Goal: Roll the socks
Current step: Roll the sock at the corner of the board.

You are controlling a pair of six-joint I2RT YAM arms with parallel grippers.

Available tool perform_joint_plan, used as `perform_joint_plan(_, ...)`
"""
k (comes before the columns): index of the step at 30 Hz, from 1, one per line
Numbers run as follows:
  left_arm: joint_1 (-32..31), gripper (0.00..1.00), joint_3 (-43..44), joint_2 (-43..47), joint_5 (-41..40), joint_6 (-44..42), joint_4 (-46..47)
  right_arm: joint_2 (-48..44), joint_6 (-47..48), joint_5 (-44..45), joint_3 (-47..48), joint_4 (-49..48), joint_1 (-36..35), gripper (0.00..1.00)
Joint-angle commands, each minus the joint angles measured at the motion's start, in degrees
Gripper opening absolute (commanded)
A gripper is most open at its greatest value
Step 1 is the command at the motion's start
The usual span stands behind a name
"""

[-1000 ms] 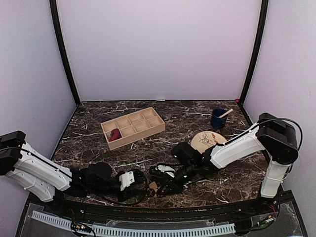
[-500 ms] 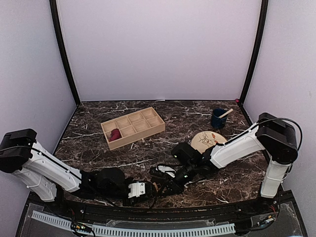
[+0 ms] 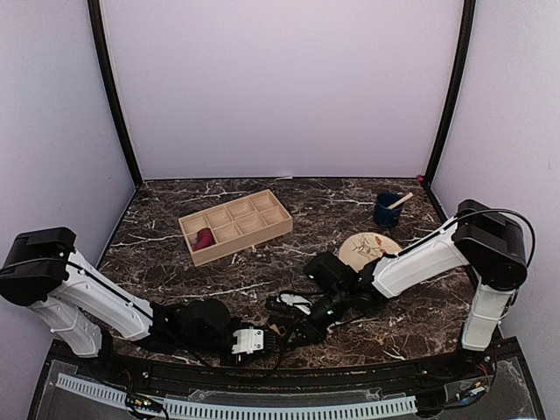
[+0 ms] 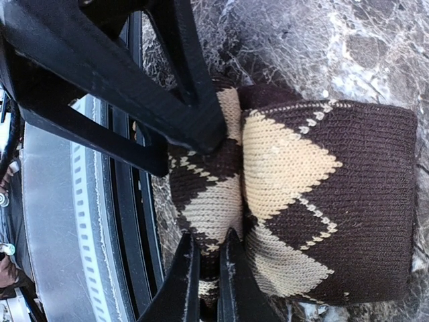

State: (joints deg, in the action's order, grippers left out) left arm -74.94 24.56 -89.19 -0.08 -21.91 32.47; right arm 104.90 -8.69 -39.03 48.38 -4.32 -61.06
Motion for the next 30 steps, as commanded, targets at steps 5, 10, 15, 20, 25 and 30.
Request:
perform_joint_plan(5,-0.45,0.36,3.21,-2.66,-0.01,-2.80,-4.13,1.12,-0.20,-0.44,-1.21,1.90,0.24,0.00)
perform_joint_plan(10,-0.47,0.32,4.57,-3.81,0.36,-3.94,-6.26,1.33,-0.32,-0.68,-1.61,1.46,0.27,0.00)
perform_joint_plan(15,-0.47,0.25,5.28,-4.46,1.21,-4.32,-7.14,1.53,-0.44,-1.14,-1.88,1.04,0.24,0.00)
perform_joint_plan(20,-0.38,0.15,5.98,-4.64,2.44,-5.08,-8.64,1.47,-0.29,-1.06,-2.19,1.00,0.32,0.00)
perform_joint_plan(25,-0.23,0.06,7.58,-5.03,4.63,-5.79,-12.41,1.23,-0.19,-0.73,-2.49,1.15,0.58,0.00)
perform_joint_plan(30,1.47,0.01,9.20,-4.78,8.68,-4.88,-15.92,1.13,0.05,-0.10,-2.56,1.79,0.76,0.03)
